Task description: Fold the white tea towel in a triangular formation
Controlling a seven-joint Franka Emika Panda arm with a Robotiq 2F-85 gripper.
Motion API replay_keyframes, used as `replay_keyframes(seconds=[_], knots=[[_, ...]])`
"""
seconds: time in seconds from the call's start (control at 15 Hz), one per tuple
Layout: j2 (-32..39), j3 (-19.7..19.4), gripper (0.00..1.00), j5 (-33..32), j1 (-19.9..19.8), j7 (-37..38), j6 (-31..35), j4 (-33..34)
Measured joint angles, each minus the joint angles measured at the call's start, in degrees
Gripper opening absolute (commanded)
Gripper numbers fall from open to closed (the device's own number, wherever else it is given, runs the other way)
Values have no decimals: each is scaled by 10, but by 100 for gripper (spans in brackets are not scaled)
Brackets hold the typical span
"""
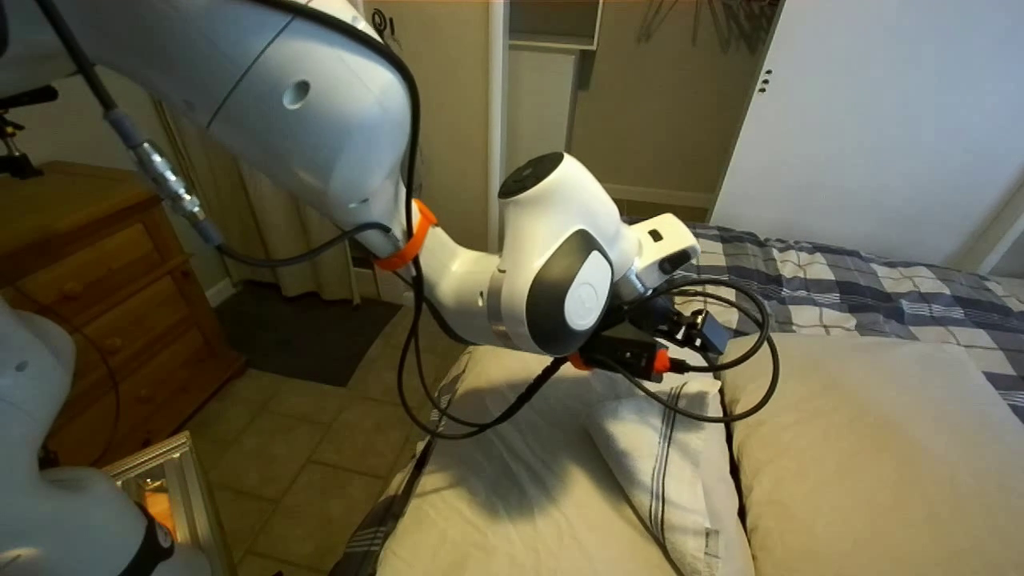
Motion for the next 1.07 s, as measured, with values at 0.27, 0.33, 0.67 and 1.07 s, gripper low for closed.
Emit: replay_keyframes(seconds=[0.27,0.33,0.67,1.07], knots=[[-52,4,100,122,30,-48,-123,-29],[-73,5,100,150,37,-56,-168,-35],[-185,0,100,191,48,-52,-367,-42],[-264,-1,100,189,43,21,-474,-44]])
